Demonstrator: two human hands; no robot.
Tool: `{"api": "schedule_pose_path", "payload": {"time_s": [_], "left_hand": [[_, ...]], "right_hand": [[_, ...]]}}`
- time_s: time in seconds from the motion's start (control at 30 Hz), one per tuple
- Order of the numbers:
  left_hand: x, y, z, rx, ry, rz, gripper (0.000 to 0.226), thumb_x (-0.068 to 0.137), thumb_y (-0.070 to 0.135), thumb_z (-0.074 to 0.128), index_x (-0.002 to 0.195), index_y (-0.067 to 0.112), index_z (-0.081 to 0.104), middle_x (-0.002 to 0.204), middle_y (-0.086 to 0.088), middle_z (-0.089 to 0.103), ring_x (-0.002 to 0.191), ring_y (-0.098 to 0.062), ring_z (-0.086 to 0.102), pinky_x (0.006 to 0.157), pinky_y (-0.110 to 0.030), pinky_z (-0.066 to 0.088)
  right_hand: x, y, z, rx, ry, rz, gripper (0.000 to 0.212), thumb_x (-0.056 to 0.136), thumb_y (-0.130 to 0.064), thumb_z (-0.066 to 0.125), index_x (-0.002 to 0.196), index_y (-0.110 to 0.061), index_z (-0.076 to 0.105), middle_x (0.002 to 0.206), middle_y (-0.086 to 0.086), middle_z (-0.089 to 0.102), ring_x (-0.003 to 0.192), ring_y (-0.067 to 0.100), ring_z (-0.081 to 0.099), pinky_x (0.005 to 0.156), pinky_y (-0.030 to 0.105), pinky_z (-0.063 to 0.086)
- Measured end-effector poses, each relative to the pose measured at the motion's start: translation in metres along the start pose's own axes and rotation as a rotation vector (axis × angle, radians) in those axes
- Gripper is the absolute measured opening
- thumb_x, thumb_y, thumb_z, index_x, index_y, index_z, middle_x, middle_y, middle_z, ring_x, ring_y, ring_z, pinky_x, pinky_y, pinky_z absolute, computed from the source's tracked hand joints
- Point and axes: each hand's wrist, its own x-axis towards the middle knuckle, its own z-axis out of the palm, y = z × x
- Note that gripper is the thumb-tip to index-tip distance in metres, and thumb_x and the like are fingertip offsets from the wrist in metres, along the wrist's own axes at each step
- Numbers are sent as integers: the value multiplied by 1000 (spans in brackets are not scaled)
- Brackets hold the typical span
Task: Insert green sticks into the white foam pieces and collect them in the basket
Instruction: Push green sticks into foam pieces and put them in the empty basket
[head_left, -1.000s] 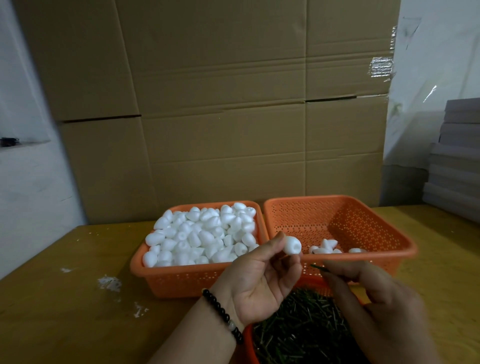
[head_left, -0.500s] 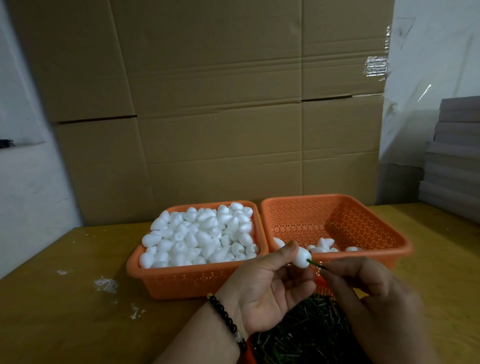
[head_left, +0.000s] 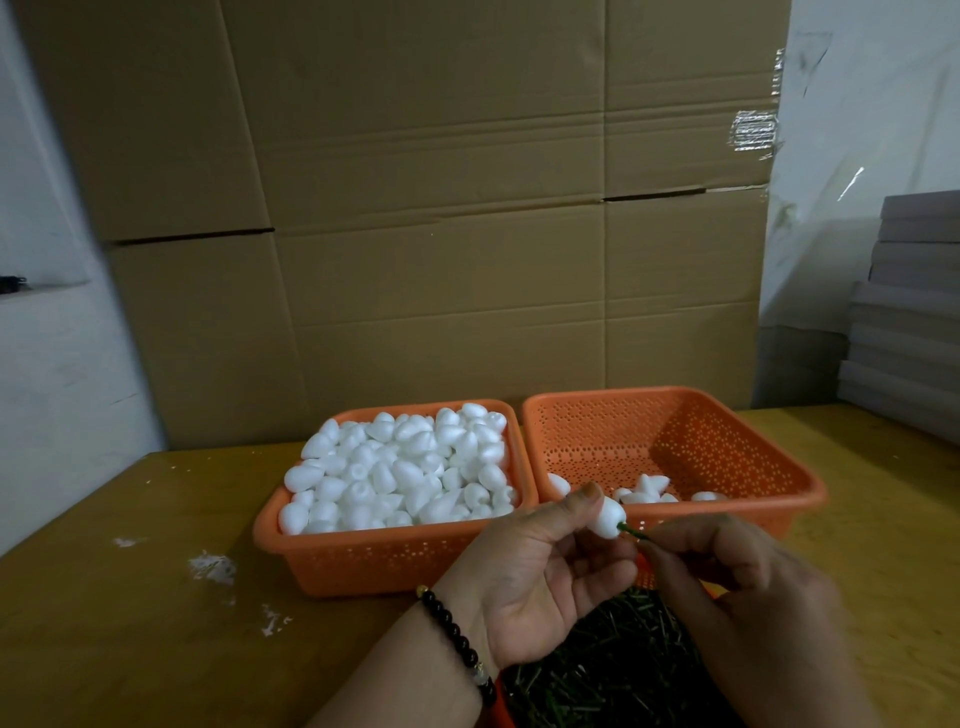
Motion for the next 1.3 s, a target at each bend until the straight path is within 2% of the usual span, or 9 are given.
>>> {"api": "schedule_pose_path", "payload": {"time_s": [0.1,0.2,0.4,0.57,0.63,0.8,1.0,1.17,1.3], "left_hand": [[0,-1,1,33,-3,9,12,72,18,74,72,6,77,73,-12,67,62,-18,66,52,-28,57],[0,-3,2,69,-3,14,12,72,20,73,70,9,78,74,-9,67,64,-16,65,54,-27,57],[0,-5,3,90,-15,27,11,72,21,73,69,11,77,73,-6,67,64,-13,65,56,-25,56],[1,-6,3,98,-16,34,11,70,22,72,67,13,77,72,-5,68,64,-12,65,56,-25,56],[1,-6,3,92,-14,35,10,69,21,73,67,12,77,71,-5,68,63,-12,66,56,-24,56],[0,-6,4,95,-6,41,12,71,20,72,64,11,76,70,-5,67,62,-12,66,56,-24,56],[-1,-5,5,102,3,38,12,71,20,72,64,11,75,71,-5,68,64,-11,65,56,-24,56],[-1,-5,4,85,29,23,16,71,17,73,78,5,67,73,-8,68,65,-14,66,56,-25,56],[0,-5,5,87,38,23,17,71,18,72,80,5,65,71,-7,67,63,-13,65,55,-25,56]], "right_hand": [[0,-1,-1,-4,-10,-13,9,68,-18,73,76,-20,70,82,-17,67,73,-4,66,64,13,52],[-1,-1,-1,-19,-14,-25,7,68,-18,73,75,-18,71,82,-17,67,73,-2,67,62,21,54],[0,-3,-1,-18,-19,-31,8,67,-16,73,74,-16,71,82,-18,65,82,-3,64,70,5,48],[0,-3,0,-16,-46,-13,8,64,-15,73,72,-15,71,76,-20,61,80,-21,55,69,-5,37],[0,-3,0,-26,-50,1,8,64,-17,73,72,-17,71,77,-23,60,79,-23,54,68,-5,37],[1,-5,0,-12,-45,34,7,64,-20,74,71,-22,70,71,-22,62,72,-11,59,61,-3,38],[2,-7,-2,7,-81,23,10,65,-20,73,72,-26,68,77,-32,57,72,-21,55,63,-5,36],[2,-6,-1,-6,-87,24,10,65,-20,73,71,-26,68,76,-32,56,71,-17,56,62,-4,37],[1,-5,1,4,-79,43,11,65,-20,73,72,-27,68,74,-29,59,69,-15,57,62,-3,36]]}}
